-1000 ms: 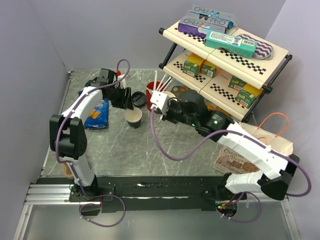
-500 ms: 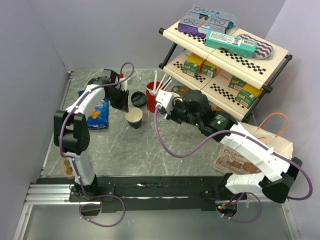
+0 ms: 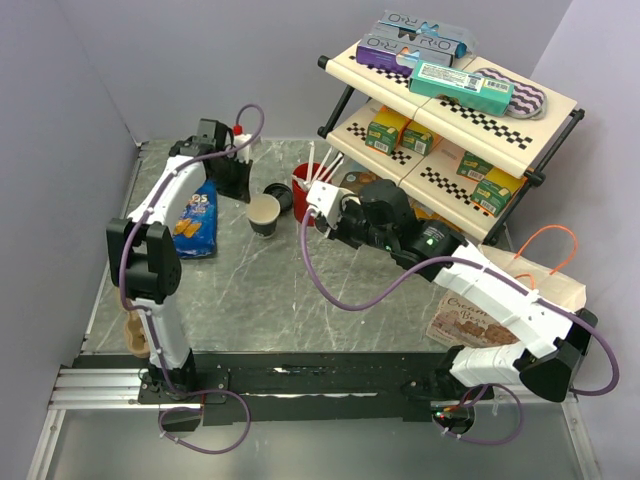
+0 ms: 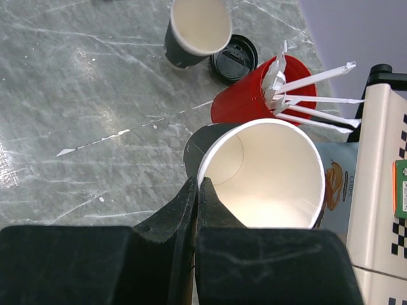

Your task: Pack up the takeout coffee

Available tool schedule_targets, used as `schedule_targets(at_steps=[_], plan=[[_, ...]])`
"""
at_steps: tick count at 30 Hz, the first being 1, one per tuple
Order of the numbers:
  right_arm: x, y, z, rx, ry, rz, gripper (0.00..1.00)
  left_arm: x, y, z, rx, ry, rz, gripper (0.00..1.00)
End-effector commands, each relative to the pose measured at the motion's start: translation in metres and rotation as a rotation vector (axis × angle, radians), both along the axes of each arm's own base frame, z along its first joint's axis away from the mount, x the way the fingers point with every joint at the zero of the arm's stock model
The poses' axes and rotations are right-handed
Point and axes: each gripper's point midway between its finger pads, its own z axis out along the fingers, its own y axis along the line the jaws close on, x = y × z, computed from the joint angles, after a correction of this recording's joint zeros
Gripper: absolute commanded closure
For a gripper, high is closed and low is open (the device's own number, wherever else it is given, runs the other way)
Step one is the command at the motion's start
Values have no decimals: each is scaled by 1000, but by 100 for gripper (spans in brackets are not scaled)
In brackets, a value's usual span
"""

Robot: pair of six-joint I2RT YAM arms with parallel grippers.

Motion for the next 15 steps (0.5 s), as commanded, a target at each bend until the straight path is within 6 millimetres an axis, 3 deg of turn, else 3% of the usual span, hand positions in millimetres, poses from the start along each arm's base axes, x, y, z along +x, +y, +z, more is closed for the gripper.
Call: schedule_targets(at_steps=[1,6,10,12,15], plan=[[4,0,3,21,-4,-11,100,35,26,14,-8,-53,77,99],[-1,-2,-8,-13,8,15,100,64,62,27,-17,-93,177,99],[-18,-4,-43,-118,65,127,100,77,73,19,-37,-83,206,99],[-23,-7,-61,-172,79,163,100,83,91,18,-43,-83,240,99],[-27,-5,-76,-217,83,218,100,88,97,10,-63,-68,255,99]])
